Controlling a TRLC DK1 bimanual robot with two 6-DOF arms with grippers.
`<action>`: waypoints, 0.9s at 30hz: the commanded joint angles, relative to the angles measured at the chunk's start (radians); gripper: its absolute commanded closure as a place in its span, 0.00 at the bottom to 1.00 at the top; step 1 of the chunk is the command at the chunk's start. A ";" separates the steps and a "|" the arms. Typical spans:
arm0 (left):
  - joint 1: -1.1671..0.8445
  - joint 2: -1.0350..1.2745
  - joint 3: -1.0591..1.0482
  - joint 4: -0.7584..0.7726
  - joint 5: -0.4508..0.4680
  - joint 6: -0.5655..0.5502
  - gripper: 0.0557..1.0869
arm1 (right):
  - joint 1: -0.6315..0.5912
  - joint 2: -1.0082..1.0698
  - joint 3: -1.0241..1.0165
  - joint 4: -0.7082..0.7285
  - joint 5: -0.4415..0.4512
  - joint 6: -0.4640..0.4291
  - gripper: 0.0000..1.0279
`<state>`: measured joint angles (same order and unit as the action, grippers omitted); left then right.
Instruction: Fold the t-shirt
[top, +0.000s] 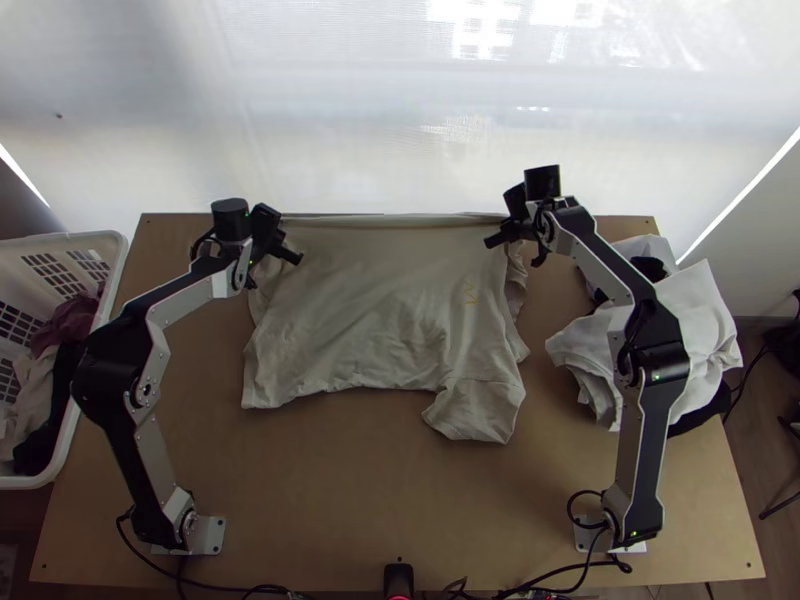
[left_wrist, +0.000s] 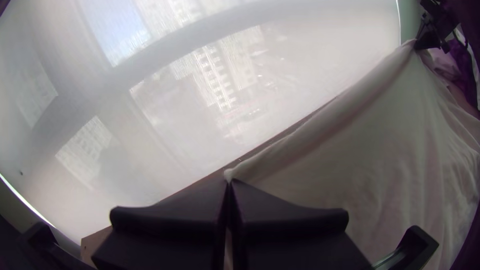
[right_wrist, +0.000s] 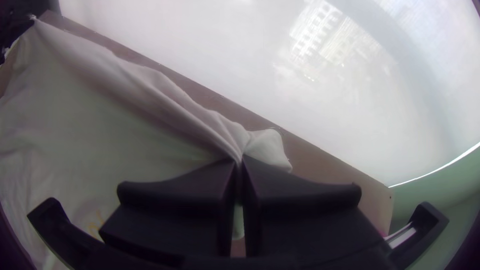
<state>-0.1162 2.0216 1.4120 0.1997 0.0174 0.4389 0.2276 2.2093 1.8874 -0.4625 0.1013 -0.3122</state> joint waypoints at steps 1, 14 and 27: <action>-0.019 0.023 -0.016 -0.020 0.003 -0.005 0.93 | 0.015 0.012 -0.020 -0.024 -0.002 0.002 0.97; -0.014 -0.152 -0.099 -0.114 0.003 0.008 0.93 | 0.029 -0.172 -0.169 -0.073 -0.002 0.022 0.97; -0.042 -0.431 -0.461 -0.126 0.012 0.077 0.93 | 0.030 -0.378 -0.471 -0.073 -0.006 0.030 0.97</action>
<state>-0.1413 1.7142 1.0985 0.0887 0.0296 0.4927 0.2550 1.9167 1.5517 -0.5365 0.0937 -0.2852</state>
